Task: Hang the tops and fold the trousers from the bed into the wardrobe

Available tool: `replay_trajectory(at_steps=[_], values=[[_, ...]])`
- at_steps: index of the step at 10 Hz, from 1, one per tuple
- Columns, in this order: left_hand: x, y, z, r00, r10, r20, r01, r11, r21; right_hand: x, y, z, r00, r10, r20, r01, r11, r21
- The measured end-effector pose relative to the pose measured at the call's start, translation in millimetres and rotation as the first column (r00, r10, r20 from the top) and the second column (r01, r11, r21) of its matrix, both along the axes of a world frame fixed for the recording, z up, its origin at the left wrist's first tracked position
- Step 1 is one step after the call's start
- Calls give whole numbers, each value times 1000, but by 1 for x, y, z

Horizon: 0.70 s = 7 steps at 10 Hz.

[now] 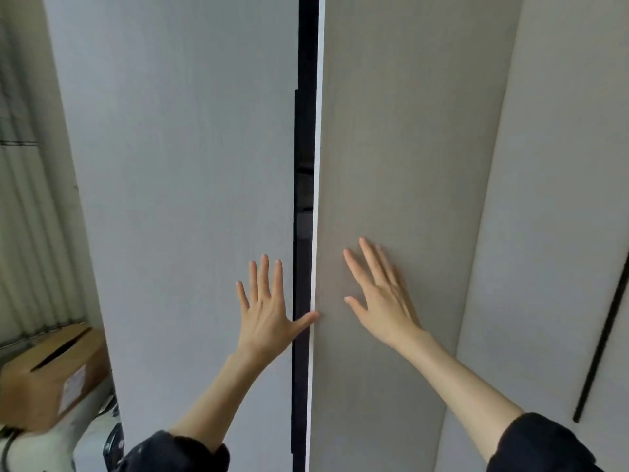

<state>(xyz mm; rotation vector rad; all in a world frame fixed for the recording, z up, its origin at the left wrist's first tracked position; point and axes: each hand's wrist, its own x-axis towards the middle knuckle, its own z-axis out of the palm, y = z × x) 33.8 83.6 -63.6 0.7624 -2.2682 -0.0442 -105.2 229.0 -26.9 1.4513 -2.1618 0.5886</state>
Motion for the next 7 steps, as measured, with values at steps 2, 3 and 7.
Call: replay_trajectory(at_steps=[2,3,7], values=[[-35,-74,-1,1000,18,-19,-20,995,-101,-40,-68,-11,960,-122,-251,94,988,-120],[-53,-86,7,1000,26,-18,-29,982,-188,-59,-86,-11,920,-171,-353,134,983,-127],[-79,-108,6,994,89,-60,-104,939,-328,-84,-104,-7,924,-49,-379,-53,966,-253]])
